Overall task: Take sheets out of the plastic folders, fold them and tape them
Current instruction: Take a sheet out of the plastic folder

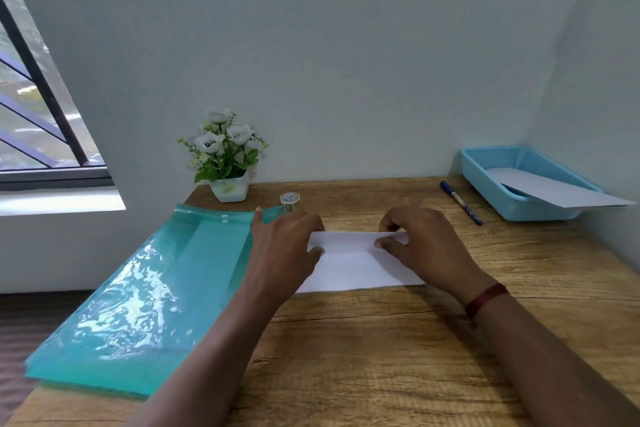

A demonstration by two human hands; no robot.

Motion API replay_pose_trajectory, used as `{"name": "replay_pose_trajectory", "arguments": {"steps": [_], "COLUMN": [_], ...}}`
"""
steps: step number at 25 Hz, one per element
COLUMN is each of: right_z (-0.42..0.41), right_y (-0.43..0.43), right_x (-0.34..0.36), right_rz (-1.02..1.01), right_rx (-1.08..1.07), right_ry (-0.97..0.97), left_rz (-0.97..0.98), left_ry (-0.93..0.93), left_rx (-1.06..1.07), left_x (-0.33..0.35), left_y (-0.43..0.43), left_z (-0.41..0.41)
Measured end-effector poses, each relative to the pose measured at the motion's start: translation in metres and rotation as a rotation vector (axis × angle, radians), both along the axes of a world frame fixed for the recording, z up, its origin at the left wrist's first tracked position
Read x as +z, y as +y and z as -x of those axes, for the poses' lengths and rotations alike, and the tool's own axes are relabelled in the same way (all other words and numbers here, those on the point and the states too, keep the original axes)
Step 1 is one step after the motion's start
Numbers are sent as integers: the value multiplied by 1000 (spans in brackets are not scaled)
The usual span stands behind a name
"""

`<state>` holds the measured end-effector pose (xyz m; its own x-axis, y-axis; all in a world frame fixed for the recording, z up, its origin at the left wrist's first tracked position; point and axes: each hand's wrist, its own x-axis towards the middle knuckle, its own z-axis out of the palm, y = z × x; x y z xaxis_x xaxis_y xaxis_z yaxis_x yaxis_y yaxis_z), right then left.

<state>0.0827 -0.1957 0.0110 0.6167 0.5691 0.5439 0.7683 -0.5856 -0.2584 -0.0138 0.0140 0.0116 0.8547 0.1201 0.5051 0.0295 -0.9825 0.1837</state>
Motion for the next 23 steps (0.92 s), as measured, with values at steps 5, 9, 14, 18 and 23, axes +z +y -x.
{"name": "replay_pose_trajectory", "arguments": {"steps": [5, 9, 14, 18, 23], "right_z": [-1, 7, 15, 22, 22], "right_y": [-4, 1, 10, 22, 26], "right_x": [2, 1, -11, -24, -28], "right_rz": [187, 476, 689, 706, 682], "right_rx": [-5, 4, 38, 41, 39], "right_ry": [61, 153, 360, 380, 380], "left_rz": [-126, -96, -115, -127, -105], "left_ry": [265, 417, 703, 677, 644], "left_rx": [-112, -179, -214, -262, -247], "left_x": [3, -5, -16, -23, -25], "left_y": [0, -5, -8, -17, -20], "left_z": [-1, -1, 1, -3, -7]}}
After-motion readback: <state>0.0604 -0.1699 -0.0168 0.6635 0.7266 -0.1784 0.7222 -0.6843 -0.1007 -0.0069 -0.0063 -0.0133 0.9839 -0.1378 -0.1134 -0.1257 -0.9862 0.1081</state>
